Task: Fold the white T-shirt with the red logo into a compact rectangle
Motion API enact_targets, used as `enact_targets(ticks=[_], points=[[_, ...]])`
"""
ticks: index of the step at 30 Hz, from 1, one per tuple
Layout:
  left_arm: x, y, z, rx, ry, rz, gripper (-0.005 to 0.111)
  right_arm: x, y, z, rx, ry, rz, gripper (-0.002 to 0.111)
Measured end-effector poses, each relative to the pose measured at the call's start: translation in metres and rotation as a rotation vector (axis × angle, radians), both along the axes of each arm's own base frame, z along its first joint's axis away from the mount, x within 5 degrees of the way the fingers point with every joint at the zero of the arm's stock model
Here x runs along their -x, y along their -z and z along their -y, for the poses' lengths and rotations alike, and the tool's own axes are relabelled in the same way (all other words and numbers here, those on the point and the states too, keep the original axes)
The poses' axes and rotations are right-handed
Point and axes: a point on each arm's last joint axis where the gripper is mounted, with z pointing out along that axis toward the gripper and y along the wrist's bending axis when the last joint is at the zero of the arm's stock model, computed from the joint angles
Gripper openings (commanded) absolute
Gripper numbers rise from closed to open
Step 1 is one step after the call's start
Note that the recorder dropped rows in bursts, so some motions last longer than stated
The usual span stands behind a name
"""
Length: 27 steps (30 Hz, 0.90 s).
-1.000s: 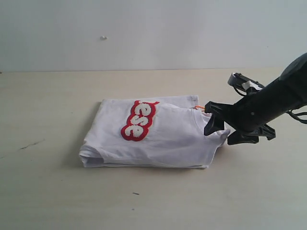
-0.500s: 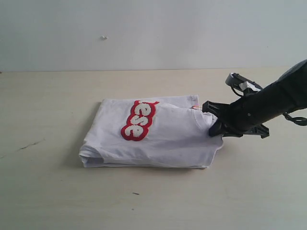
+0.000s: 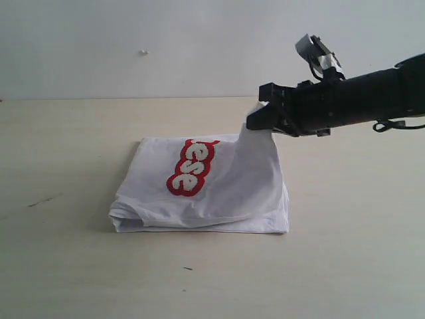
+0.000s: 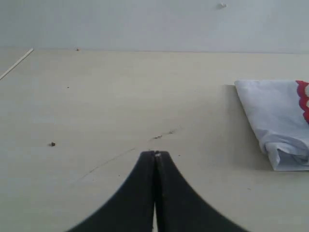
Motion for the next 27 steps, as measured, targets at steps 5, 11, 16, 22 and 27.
enact_targets(ticks=[5,11,16,22,27], points=[[0.000,0.000,0.000,0.000,0.000,0.000,0.000,-0.009,-0.029,-0.038,-0.008,-0.112,0.128,0.000],[0.000,0.000,0.000,0.000,0.000,0.000,0.000,-0.016,-0.014,-0.040,0.140,-0.015,0.067,0.006],[0.000,0.000,0.000,0.000,0.000,-0.002,0.000,-0.025,0.036,-0.033,0.221,0.056,-0.095,0.037],[0.000,0.000,0.000,0.000,0.000,-0.004,0.000,-0.027,0.070,-0.030,0.229,0.115,-0.210,0.060],[0.000,0.000,0.000,0.000,0.000,-0.004,0.000,-0.028,0.069,-0.031,0.243,0.083,-0.207,0.061]])
